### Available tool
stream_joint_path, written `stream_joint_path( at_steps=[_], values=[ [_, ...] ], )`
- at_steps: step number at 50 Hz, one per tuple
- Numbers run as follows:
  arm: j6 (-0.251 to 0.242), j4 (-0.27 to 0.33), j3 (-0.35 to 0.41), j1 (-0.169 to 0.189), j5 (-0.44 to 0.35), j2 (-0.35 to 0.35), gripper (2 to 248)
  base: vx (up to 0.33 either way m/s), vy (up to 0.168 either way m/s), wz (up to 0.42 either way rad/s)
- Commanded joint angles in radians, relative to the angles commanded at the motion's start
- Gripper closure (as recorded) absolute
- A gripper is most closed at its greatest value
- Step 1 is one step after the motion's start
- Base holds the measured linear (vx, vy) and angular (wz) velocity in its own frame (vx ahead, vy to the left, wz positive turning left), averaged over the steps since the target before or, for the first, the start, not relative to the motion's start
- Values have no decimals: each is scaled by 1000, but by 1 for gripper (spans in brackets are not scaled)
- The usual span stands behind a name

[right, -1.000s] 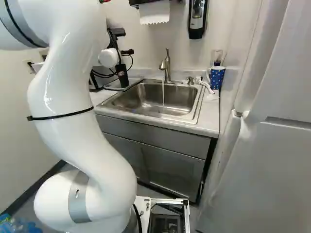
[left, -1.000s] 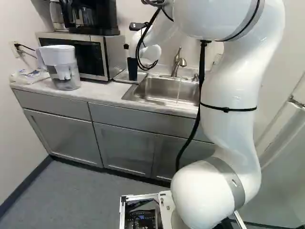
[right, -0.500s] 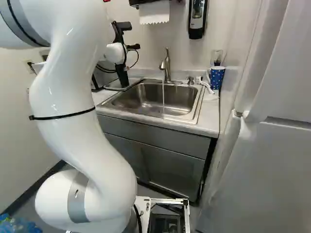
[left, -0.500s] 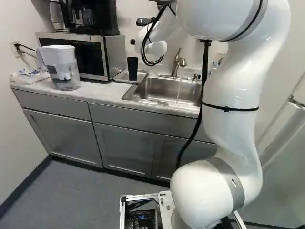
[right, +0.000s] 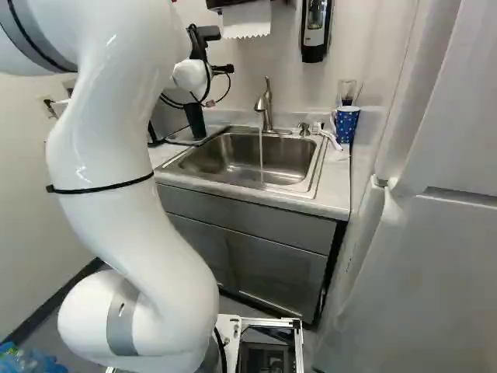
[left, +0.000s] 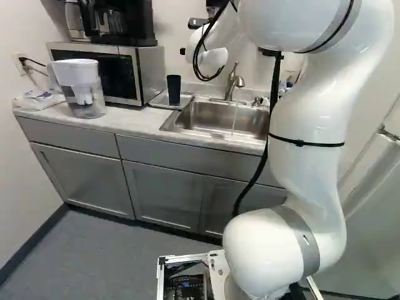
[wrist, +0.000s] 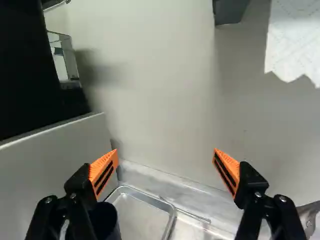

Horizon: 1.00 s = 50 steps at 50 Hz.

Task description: Rinse the cup and place it in the tray

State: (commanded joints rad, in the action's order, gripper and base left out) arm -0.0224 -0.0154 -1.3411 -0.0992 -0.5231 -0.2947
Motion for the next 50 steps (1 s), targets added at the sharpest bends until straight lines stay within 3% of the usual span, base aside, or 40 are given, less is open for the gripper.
stream_joint_path(
  at_steps=[50],
  values=[
    [0, 0, -20, 118, 123, 31, 3, 0, 0, 0]
  ],
)
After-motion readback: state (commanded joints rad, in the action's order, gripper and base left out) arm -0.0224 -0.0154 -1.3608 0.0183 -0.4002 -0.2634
